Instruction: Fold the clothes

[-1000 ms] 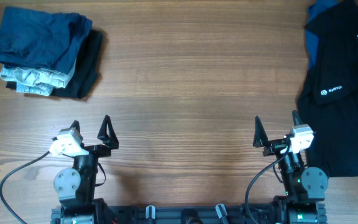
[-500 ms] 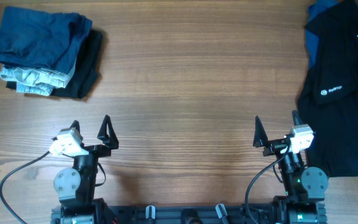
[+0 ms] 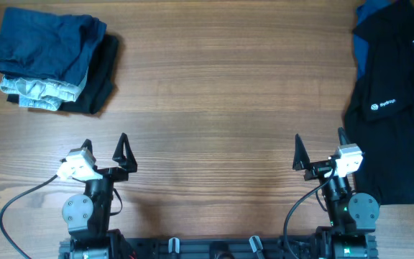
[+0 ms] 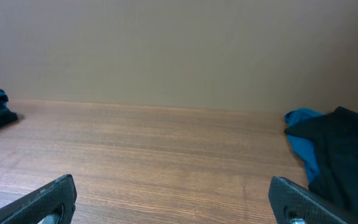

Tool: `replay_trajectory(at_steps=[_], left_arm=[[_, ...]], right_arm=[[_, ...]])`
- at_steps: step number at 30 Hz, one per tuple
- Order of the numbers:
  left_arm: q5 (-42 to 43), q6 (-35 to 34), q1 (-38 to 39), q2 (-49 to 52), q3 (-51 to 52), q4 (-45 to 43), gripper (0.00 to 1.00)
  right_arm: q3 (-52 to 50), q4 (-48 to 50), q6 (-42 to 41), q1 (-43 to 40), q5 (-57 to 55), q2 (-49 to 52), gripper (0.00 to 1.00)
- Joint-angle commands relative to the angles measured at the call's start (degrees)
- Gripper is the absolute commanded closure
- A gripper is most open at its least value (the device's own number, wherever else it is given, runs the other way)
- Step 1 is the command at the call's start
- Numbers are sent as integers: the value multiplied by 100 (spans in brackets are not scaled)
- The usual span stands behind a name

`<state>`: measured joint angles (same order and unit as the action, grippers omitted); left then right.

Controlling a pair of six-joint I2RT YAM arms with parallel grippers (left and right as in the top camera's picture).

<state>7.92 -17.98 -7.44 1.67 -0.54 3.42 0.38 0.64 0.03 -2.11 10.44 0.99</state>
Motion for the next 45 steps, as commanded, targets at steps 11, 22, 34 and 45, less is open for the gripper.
replay_trajectory(at_steps=[11,22,34,45], left_arm=[[-52,-50,15,22,20,24,0],[-15,-55,15,22,20,-20,0],[1373,164,20,251,-317,-350,0],[2280,278,22,4052,-3174,17,0]], right_arm=[[-7,20,157,-39,-103,-9,0],[-7,221,4,-37,122,-9,0],[341,789,-321,-37,1423,109,0],[2973,282,-297,-37,1902,3462,0]])
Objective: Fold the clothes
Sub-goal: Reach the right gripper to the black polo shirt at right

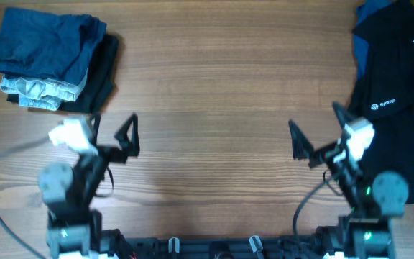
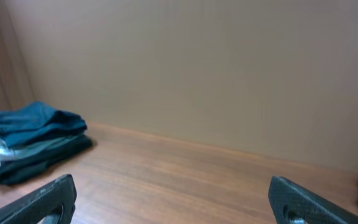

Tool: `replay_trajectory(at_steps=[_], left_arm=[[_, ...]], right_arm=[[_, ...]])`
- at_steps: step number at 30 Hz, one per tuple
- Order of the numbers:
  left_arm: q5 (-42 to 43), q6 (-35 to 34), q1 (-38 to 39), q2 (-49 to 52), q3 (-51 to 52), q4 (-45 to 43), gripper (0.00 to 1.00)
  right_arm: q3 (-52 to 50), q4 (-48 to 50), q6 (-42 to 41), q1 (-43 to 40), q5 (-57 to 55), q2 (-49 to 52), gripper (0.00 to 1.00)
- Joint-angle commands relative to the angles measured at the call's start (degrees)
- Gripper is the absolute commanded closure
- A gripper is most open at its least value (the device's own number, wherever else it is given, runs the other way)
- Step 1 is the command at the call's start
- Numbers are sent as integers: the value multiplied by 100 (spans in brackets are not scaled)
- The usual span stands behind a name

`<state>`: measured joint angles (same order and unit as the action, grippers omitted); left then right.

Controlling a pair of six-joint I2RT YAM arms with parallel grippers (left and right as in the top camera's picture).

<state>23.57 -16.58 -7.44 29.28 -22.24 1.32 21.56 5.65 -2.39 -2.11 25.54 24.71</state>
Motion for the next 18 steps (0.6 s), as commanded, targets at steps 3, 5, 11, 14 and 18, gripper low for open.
replay_trajectory(at_steps=[3,5,11,14,18], left_arm=[[968,173,125,2452,-2044,778,0],[957,564,304,3147,-2763,1314,0],[334,1045,990,4883,-4723,2881,0],[315,1246,1257,5480,-5379,3440,0],[260,1508,1582,5890,-5482,3543,0]], right_arm=[[1803,-876,2,-37,413,2192,0],[2568,-1545,254,-37,413,2968,0],[4601,-3421,905,-39,411,4972,0],[5139,-3738,872,-37,525,5650,0],[5193,-3609,610,-37,555,6225,0]])
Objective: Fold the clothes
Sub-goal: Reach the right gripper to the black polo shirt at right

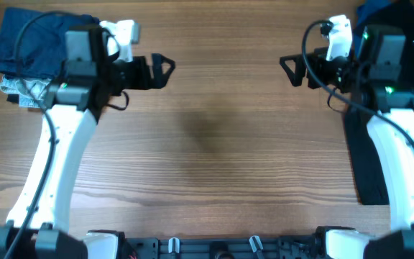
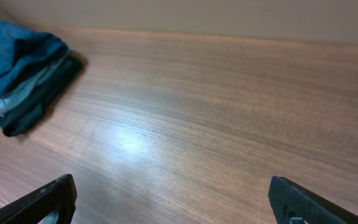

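Observation:
A folded stack (image 1: 16, 50) of blue, grey and black clothes lies at the table's far left; it also shows in the right wrist view (image 2: 20, 78). An unfolded black garment with a blue one (image 1: 369, 11) behind it lies at the far right, partly under my right arm. My left gripper (image 1: 164, 70) is held high, open and empty, pointing toward the table's middle. My right gripper (image 1: 288, 69) faces it from the right, open and empty (image 2: 173, 193), with both fingers (image 2: 48, 199) wide apart above bare wood.
The wooden table (image 1: 214, 144) lies bare between the two piles. Both arm bases stand at the near edge. A plain wall runs behind the table's far edge.
Both arms have risen and reached farther back over the table. The grippers now face each other near the far side. The right wrist camera now looks down at the wood.
Both arms were first folded low at the near edge, grippers open. Then both were lifted a little, the right wrist turned toward the folded stack. Now both arms are stretched out high over the table, grippers still open and empty. The clothes have not moved.

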Tool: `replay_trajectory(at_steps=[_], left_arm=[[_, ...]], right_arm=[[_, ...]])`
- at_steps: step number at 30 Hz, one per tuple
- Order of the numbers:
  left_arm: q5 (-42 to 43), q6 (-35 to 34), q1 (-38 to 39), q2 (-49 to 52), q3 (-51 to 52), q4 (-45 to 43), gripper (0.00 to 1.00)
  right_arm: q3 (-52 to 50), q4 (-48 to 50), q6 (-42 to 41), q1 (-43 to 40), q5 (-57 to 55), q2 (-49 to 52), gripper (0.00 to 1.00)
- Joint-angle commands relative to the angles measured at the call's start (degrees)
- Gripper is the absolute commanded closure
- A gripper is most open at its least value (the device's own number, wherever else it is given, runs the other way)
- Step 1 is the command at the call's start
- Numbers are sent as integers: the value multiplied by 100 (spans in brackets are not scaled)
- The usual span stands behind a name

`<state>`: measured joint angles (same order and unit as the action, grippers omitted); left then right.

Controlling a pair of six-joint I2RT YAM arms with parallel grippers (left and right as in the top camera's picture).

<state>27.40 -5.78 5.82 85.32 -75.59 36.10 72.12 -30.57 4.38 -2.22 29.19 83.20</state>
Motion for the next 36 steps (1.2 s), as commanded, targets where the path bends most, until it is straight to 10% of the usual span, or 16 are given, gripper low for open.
replay_trajectory(at_steps=[1,11,36], left_arm=[[-136,426,299,350,-146,79,0],[321,-98,494,586,-155,-74,0],[-1552,-713,1725,1285,-927,236,0]], right_arm=[[138,7,-162,-26,216,492,0],[315,201,-2118,-188,-2262,981,3],[809,380,-2238,-2251,-3222,2391,5]])
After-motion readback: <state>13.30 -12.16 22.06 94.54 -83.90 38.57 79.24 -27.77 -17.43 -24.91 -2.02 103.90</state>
